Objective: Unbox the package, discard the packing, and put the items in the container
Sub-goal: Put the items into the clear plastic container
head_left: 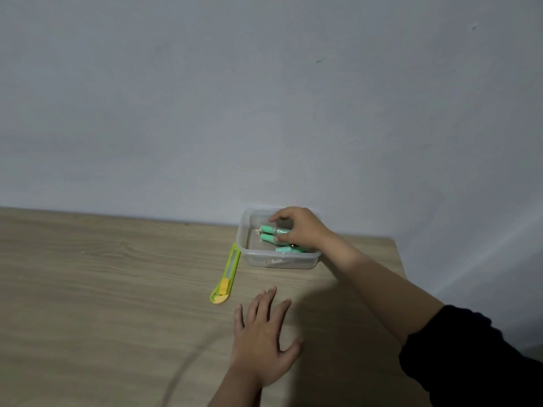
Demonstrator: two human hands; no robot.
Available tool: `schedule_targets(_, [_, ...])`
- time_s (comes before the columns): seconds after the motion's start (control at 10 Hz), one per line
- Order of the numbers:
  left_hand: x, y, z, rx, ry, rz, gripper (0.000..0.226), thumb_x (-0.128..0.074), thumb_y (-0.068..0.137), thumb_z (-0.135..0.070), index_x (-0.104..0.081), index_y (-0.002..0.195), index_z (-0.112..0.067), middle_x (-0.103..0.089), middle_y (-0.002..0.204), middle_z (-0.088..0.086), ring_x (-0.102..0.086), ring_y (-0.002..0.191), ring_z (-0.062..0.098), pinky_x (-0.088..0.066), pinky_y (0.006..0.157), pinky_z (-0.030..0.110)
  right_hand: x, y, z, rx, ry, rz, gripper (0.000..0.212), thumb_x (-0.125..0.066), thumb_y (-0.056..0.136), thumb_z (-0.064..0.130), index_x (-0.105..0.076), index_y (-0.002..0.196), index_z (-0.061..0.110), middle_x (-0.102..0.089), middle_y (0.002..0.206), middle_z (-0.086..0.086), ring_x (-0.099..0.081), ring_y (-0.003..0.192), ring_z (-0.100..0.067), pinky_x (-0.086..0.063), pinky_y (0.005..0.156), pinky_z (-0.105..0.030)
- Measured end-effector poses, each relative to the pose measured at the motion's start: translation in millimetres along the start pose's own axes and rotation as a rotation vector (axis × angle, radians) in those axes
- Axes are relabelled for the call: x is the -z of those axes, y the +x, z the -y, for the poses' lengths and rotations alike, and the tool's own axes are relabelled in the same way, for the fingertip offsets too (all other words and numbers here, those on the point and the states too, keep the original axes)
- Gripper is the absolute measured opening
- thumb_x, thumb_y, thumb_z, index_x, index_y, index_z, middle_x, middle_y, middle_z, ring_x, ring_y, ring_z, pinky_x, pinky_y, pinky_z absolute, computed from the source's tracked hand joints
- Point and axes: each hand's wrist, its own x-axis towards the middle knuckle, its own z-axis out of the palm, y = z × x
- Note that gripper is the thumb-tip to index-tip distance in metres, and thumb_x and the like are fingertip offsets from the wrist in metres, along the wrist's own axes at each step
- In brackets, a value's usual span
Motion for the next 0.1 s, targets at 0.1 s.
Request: schedule_targets(0.1, [4.1, -0.4, -1.6, 0.008, -0.018, 0.037, 0.069, -0.039, 0.074, -0.07, -0.029, 0.137, -0.044, -0.012, 0.156, -0.012, -0.01, 0.144, 0.015, -0.005, 0.112, 0.052, 1.3, -2.6, 3.2, 0.007, -0.025, -0.009, 0.046, -0.08, 0.068, 0.022, -0.065, 0.111, 0.022, -0.064, 0.117, -0.001, -0.056, 0.109, -0.014, -0.043, 0.09, -0.024])
